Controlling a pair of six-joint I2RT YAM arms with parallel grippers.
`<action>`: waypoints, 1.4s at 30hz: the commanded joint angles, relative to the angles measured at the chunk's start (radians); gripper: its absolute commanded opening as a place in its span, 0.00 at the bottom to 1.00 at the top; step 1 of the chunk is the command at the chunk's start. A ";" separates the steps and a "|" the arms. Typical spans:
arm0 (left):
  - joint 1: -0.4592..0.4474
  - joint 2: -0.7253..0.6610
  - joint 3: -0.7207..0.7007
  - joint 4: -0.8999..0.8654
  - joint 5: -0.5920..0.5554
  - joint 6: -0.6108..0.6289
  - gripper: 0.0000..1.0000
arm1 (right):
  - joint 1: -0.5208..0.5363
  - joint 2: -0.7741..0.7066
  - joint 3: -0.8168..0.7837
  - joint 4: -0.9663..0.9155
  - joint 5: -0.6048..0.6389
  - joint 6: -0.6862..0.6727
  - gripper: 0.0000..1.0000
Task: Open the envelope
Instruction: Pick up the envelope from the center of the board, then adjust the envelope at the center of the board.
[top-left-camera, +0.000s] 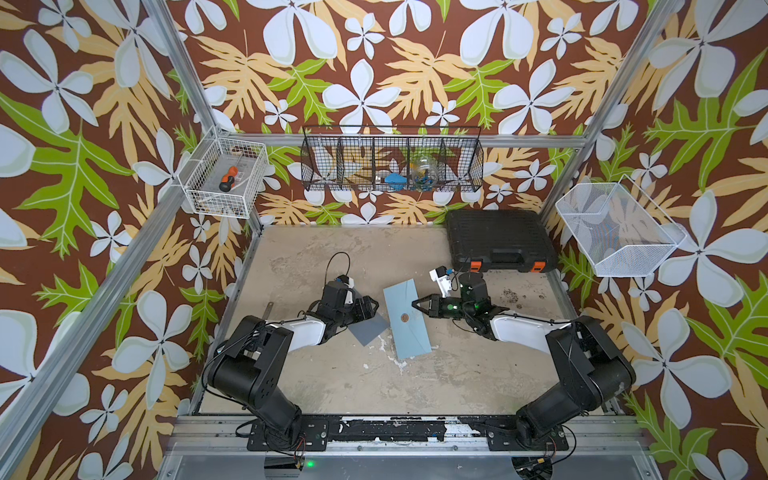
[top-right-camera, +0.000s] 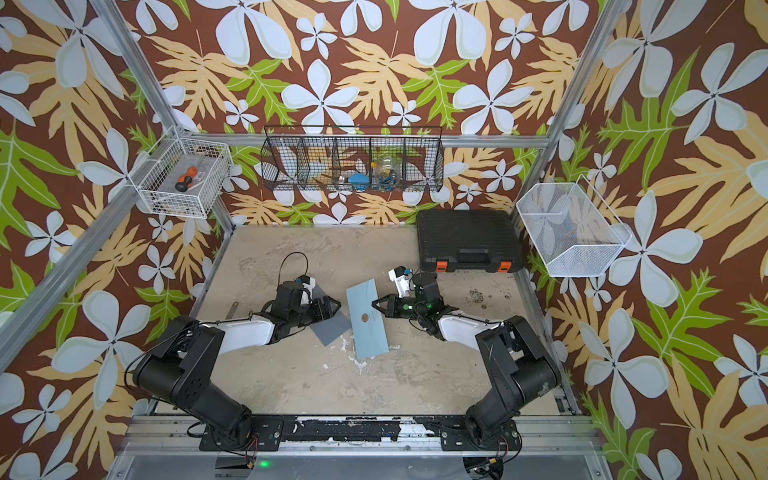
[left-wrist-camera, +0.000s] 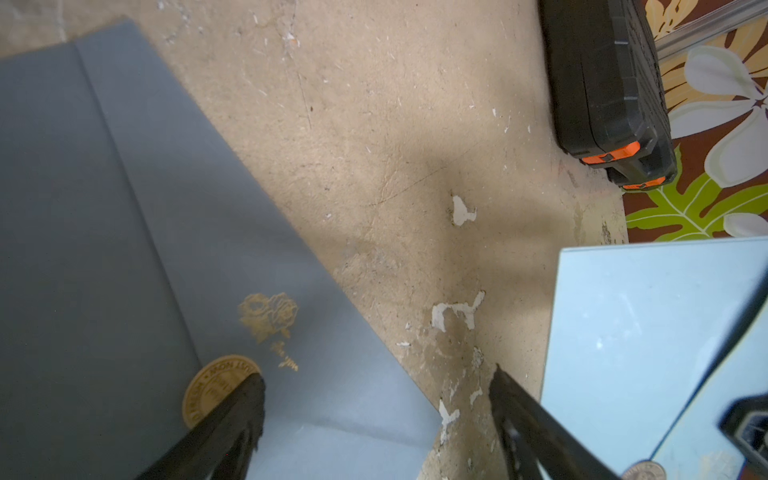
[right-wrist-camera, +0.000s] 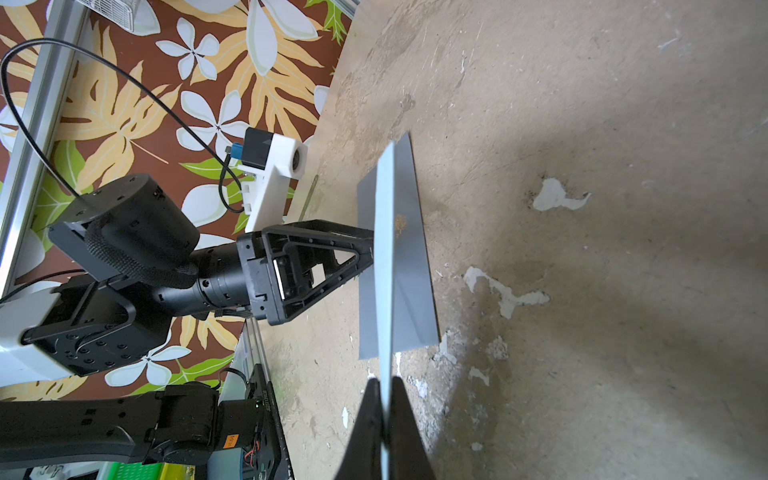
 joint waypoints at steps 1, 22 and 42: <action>0.001 0.003 0.002 -0.011 -0.020 0.003 0.86 | 0.001 0.006 0.004 0.028 -0.012 0.007 0.00; 0.001 0.002 0.032 -0.015 -0.005 0.005 0.86 | 0.001 0.005 0.004 0.024 -0.012 0.009 0.00; 0.002 0.033 0.027 -0.028 -0.020 0.008 0.87 | 0.011 0.012 0.023 0.031 -0.018 0.019 0.00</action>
